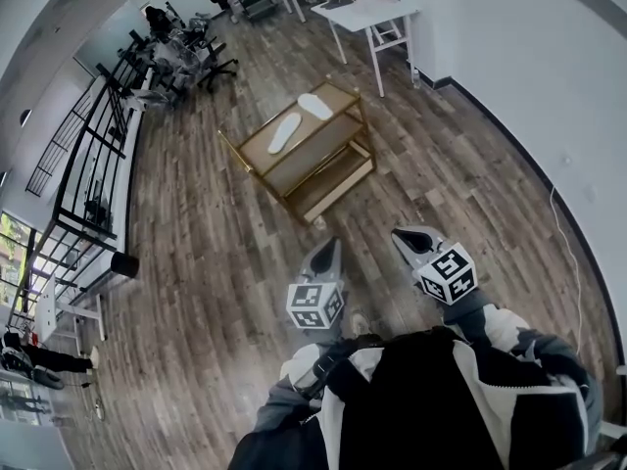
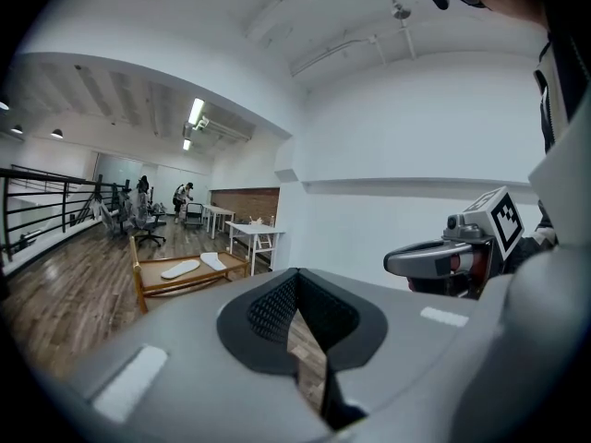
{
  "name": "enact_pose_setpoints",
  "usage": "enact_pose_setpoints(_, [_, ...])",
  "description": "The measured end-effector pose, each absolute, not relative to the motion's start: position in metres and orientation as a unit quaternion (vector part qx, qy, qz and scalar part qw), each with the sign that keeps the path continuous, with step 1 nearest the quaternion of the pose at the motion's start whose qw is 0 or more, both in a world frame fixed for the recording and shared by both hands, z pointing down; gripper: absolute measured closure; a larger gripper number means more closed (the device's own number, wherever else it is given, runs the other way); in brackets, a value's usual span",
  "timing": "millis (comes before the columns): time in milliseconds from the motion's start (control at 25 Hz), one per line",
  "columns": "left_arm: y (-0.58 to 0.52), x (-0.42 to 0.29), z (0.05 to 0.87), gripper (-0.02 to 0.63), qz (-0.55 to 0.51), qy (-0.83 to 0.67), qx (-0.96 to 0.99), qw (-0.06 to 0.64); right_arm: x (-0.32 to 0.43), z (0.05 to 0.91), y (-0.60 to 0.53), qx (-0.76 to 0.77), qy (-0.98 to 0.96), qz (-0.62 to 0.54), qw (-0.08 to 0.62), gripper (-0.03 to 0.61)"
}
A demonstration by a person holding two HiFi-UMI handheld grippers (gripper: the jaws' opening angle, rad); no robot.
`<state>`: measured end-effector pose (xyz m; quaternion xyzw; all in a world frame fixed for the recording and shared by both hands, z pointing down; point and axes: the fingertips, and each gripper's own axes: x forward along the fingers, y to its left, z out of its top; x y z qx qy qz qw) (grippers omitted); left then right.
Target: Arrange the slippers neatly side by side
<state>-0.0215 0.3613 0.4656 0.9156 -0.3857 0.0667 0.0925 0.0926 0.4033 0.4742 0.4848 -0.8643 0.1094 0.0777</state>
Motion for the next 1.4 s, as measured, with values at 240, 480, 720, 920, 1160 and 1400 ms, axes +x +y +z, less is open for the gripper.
enact_pose_setpoints(240, [0.309,-0.029,0.473,0.607,0.068,-0.363,0.923,0.105,0.082,0.477,0.353,0.499,-0.855,0.113,0.082,0.577])
enact_pose_setpoints(480, [0.238,-0.032,0.468,0.607,0.062,-0.328,0.937,0.101,0.072,0.470,0.281,0.521,-0.842,0.107,0.087,0.577])
enact_pose_setpoints(720, [0.168,-0.066,0.471,0.607,0.063,-0.314,0.942,0.102,0.034,0.465,0.217,0.531,-0.837,0.100,0.085,0.577])
enact_pose_setpoints(920, [0.126,-0.083,0.479,0.607,0.064,-0.310,0.942,0.111,0.014,0.473,0.180,0.530,-0.836,0.106,0.092,0.577])
enact_pose_setpoints(1160, [0.089,-0.088,0.494,0.607,0.067,-0.318,0.937,0.125,0.011,0.476,0.136,0.519,-0.843,0.105,0.097,0.577])
enact_pose_setpoints(1400, [0.041,-0.087,0.502,0.607,0.076,-0.349,0.925,0.131,0.014,0.476,0.078,0.489,-0.862,0.099,0.085,0.577])
